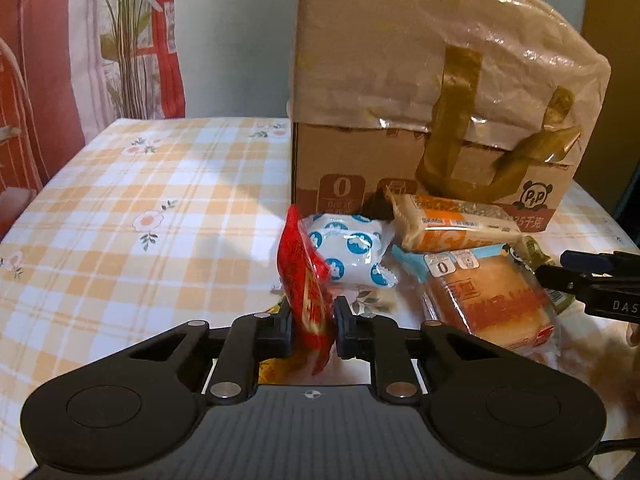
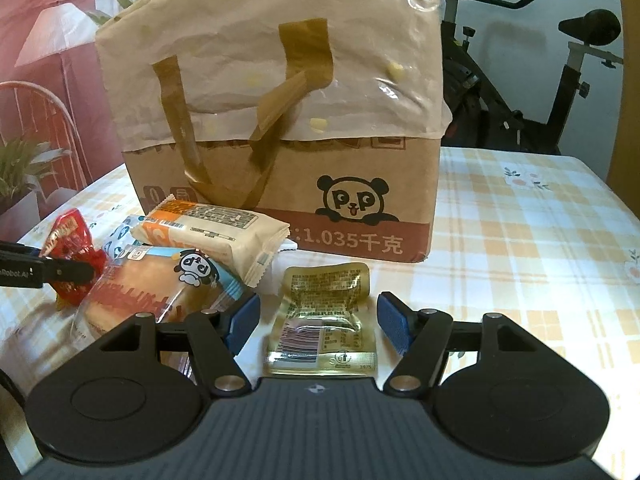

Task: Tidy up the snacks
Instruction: 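Grasp red packet with left tool while right tool grasps gold packet, then carry both packets over the box and release them inside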

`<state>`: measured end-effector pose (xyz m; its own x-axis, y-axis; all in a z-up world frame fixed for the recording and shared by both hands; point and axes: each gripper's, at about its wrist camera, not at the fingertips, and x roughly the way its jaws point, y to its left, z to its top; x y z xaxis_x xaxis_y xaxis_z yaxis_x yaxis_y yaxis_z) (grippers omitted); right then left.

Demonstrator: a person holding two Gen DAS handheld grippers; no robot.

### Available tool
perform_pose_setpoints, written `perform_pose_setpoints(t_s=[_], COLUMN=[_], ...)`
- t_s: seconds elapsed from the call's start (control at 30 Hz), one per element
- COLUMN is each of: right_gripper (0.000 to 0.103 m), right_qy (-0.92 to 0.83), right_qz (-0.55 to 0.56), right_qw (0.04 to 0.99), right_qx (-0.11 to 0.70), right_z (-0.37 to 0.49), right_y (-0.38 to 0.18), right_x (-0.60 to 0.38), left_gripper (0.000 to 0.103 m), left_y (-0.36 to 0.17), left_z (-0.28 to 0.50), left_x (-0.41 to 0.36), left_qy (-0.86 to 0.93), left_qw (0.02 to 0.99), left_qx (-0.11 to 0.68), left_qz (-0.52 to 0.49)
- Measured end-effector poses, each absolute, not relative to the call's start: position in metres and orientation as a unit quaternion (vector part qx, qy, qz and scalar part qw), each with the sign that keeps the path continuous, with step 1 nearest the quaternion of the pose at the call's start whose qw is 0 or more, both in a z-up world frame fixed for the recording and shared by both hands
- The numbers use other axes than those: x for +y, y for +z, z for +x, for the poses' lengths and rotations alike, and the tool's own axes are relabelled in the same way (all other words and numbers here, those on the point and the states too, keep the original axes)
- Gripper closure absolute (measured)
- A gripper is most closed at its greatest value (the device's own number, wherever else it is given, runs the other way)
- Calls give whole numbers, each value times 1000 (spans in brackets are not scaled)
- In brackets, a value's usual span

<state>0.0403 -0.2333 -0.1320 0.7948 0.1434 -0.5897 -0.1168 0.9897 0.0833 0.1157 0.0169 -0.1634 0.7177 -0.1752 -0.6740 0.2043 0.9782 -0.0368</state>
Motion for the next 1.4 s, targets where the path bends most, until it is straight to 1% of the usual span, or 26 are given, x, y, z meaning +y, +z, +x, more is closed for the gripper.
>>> perform_pose_setpoints(t_s=[0.4,0.8,1.03,1.1,1.13,1.17,1.33,1.4], right_gripper=[35,35,30,33,41,45,53,53], right_qy=[72,40,37,38,42,43,43,38], right_qz=[11,-8,-37,-40,-41,-42,-10,0], right_qw=[946,935,931,930,931,931,934,939], right_qx=[317,353,363,362,361,359,355,343], right_z=[40,60,69,69,68,66,58,51], right_y=[-133,-136,-139,-139,-139,-138,-128,-122], right_x=[-229,-224,-214,-213,-213,-214,-223,-227], left_gripper=[86,86,86,86,86,86,86,86], left_y=[-154,-152,-150,-149,-149,-148,-139,-135], left_z=[111,109,107,107,106,106,104,103], left_x=[20,25,25,26,27,27,29,28], left_qy=[-110,-113,-117,-118,-119,-119,-123,-127], left_qw=[933,935,936,937,938,938,942,943], left_qx=[341,336,331,328,326,325,311,305], left_qz=[-4,-13,-14,-15,-17,-17,-23,-25])
